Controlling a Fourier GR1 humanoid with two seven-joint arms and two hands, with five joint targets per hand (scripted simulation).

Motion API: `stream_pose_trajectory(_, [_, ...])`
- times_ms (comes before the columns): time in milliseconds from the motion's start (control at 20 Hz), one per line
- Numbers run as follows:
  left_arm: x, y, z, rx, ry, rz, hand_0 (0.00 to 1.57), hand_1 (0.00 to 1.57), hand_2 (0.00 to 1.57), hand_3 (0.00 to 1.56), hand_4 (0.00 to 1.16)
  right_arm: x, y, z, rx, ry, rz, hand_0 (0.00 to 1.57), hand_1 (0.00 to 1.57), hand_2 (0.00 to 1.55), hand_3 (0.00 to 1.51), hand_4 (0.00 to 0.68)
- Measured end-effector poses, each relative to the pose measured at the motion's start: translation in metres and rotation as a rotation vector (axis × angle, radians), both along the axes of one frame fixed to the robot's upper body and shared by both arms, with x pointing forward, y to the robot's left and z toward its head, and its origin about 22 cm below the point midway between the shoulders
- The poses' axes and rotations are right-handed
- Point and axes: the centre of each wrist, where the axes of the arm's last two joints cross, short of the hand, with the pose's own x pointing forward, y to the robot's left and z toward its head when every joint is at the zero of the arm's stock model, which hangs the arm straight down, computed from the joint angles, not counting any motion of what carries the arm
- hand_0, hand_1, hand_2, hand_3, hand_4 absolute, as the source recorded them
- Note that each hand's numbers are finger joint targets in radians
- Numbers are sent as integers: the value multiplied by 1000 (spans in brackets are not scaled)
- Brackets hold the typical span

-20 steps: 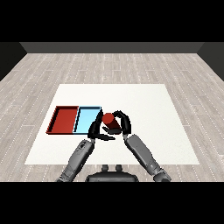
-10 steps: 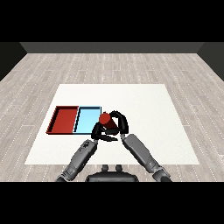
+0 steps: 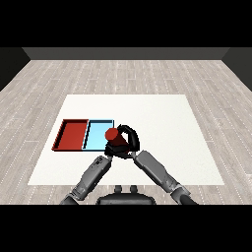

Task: Pick the red can and put it in the red box

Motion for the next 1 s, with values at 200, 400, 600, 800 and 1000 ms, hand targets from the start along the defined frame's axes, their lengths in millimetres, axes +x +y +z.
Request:
stream_pose_trajectory(200, [-1, 6, -1, 9, 1, 4, 0, 0, 0, 0, 217, -3, 6, 0, -5, 0, 19, 1487, 1487, 1457, 1372, 646])
stream_pose_trajectory(400, [-1, 1, 1, 47, 15, 53, 608, 608, 631, 0, 605, -3, 3, -3, -9, -4, 26, 1474, 1474, 1450, 1367, 629])
stream_pose_trajectory(600, [-1, -1, 2, 55, 52, 166, 1571, 1571, 1533, 1429, 922, 2, 8, 0, -18, -6, 32, 1470, 1470, 1448, 1373, 628])
stream_pose_trajectory(800, [0, -4, 5, 98, 94, 223, 1523, 1523, 1489, 1403, 855, 0, 9, 3, -14, -2, 39, 1547, 1547, 1462, 1376, 605])
stream_pose_trajectory(1000, [4, -2, 0, 119, 78, 276, 1571, 1571, 1517, 1409, 1000, -4, 10, 1, -11, -6, 34, 1471, 1471, 1447, 1378, 609])
